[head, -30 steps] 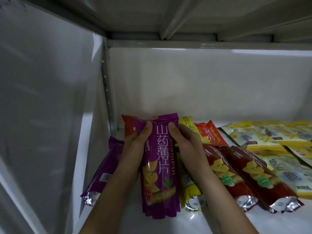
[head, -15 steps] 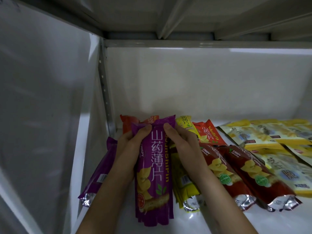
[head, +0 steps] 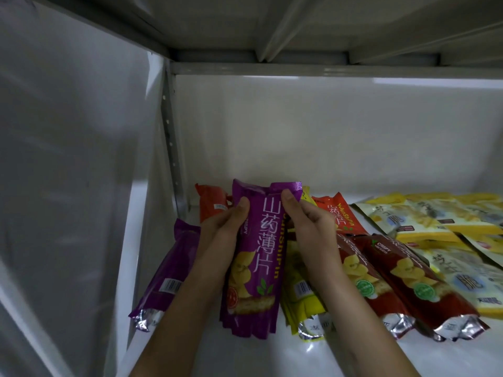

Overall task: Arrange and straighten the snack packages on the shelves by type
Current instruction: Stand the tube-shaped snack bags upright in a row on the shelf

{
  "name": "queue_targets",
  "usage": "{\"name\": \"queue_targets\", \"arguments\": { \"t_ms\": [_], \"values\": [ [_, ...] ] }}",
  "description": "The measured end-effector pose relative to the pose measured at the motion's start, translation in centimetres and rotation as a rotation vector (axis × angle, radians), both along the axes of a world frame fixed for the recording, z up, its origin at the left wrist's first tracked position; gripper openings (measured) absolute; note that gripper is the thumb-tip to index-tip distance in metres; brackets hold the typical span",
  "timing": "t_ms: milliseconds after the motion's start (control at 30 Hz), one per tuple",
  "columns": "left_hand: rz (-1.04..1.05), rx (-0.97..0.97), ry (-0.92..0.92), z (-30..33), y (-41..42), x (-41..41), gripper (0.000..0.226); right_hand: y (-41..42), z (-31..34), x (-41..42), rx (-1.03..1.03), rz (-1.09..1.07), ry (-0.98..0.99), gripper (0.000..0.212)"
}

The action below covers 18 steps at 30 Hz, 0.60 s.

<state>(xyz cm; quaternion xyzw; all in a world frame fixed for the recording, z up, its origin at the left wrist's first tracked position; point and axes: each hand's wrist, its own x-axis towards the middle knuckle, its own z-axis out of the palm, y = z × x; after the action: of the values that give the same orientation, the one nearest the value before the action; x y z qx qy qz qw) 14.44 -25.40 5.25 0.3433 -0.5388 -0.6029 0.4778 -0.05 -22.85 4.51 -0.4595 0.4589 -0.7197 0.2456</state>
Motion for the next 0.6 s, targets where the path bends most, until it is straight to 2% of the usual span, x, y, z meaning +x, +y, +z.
{"name": "queue_targets", "arguments": {
  "t_ms": [133, 233, 300, 400, 467, 533, 600],
  "values": [
    [0.075, -0.012, 0.058, 0.4, -0.7, 0.2, 0.035, 0.2, -0.3, 0.2, 0.094, 0.059, 0.111, 0.093],
    [0.037, 0.001, 0.077, 0.3, -0.7, 0.1, 0.039, -0.3, -0.8, 0.0, 0.069, 0.018, 0.16, 0.108],
    [-0.011, 0.013, 0.105, 0.2, -0.6, -0.1, 0.035, -0.4, -1.0, -0.2, 0.032, -0.021, 0.159, 0.108],
    [-0.055, 0.046, 0.084, 0.0, -0.8, -0.4, 0.052, -0.4, -0.7, -0.5, -0.013, -0.087, 0.145, 0.107],
    [-0.075, 0.029, 0.063, -0.2, -0.7, -0.3, 0.052, -0.2, -0.3, -0.5, -0.03, -0.079, 0.084, 0.104],
    [-0.055, 0.002, 0.058, -0.2, -0.6, -0.1, 0.045, 0.2, 0.1, -0.4, -0.001, -0.025, 0.033, 0.094],
    [-0.008, -0.01, 0.073, -0.3, -0.8, 0.1, 0.035, 0.4, 0.1, -0.5, 0.069, 0.03, 0.064, 0.074]
  ]
}}
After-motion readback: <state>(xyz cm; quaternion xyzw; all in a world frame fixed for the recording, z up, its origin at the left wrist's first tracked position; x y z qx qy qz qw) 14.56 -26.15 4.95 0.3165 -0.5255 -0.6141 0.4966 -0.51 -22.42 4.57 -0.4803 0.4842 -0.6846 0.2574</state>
